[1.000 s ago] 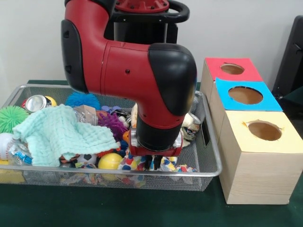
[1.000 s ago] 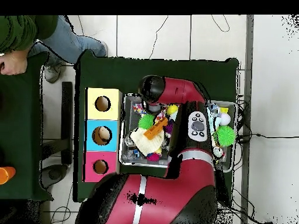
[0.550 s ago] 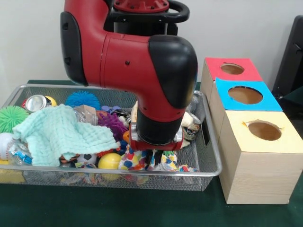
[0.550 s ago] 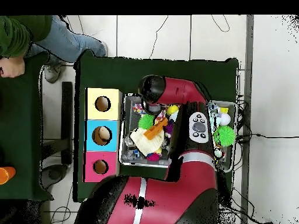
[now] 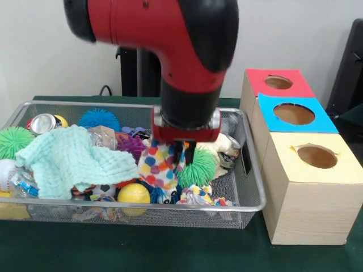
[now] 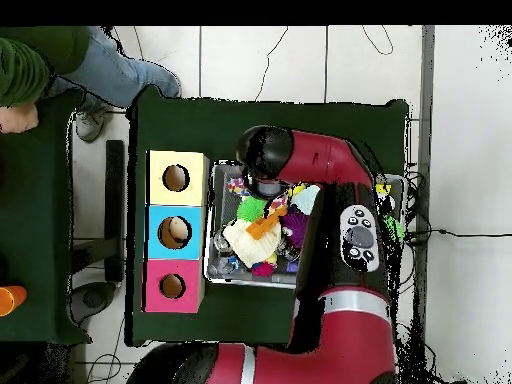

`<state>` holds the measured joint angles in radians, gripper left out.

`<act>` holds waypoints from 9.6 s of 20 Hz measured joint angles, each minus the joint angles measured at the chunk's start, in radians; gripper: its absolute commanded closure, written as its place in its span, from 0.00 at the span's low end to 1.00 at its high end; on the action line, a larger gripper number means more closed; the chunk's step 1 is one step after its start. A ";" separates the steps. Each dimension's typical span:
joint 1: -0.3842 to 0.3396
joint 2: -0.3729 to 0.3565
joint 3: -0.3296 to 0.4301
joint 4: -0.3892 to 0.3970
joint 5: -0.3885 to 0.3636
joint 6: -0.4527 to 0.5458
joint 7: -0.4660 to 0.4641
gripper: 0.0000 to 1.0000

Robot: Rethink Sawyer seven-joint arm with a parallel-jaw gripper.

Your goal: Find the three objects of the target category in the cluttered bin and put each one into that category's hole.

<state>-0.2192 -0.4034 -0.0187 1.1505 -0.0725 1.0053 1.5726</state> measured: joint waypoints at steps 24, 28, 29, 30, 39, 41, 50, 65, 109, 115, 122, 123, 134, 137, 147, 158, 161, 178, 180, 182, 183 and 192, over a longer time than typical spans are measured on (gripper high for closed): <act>-0.027 -0.274 0.088 0.087 0.180 -0.011 0.000 1.00; -0.038 -0.304 0.123 0.123 0.210 -0.044 0.000 1.00; -0.042 -0.309 0.130 0.130 0.215 -0.051 0.000 1.00; -0.055 -0.322 0.154 0.153 0.233 -0.075 0.000 1.00; -0.111 -0.351 0.249 0.226 0.271 -0.156 0.000 1.00; -0.115 -0.348 0.261 0.236 0.270 -0.171 0.000 1.00; -0.110 -0.320 0.291 0.245 0.264 -0.190 0.000 1.00; -0.028 -0.267 0.304 0.226 0.255 -0.199 0.000 1.00; 0.008 -0.078 0.284 0.227 0.210 -0.268 0.000 1.00; -0.023 -0.082 0.333 0.253 0.221 -0.267 0.000 1.00; -0.074 -0.110 0.390 0.316 0.231 -0.267 0.000 1.00; -0.075 -0.112 0.392 0.319 0.231 -0.267 0.000 1.00; -0.076 -0.104 0.397 0.321 0.229 -0.267 0.000 1.00; -0.075 -0.096 0.397 0.320 0.227 -0.267 0.000 1.00; -0.052 -0.049 0.398 0.285 0.226 -0.262 0.000 1.00; -0.050 -0.044 0.396 0.277 0.227 -0.257 0.000 1.00; -0.044 -0.044 0.388 0.270 0.226 -0.250 0.000 1.00; -0.040 -0.041 0.373 0.248 0.186 -0.242 0.000 0.00; -0.040 -0.041 0.373 0.248 0.186 -0.242 0.000 0.00; -0.040 -0.041 0.373 0.248 0.186 -0.242 0.000 0.00; -0.040 -0.041 0.373 0.248 0.186 -0.242 0.000 0.00; -0.043 -0.043 0.374 0.252 0.186 -0.243 0.000 0.00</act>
<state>-0.2620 -0.4465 0.3557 1.4024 0.1133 0.7622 1.5726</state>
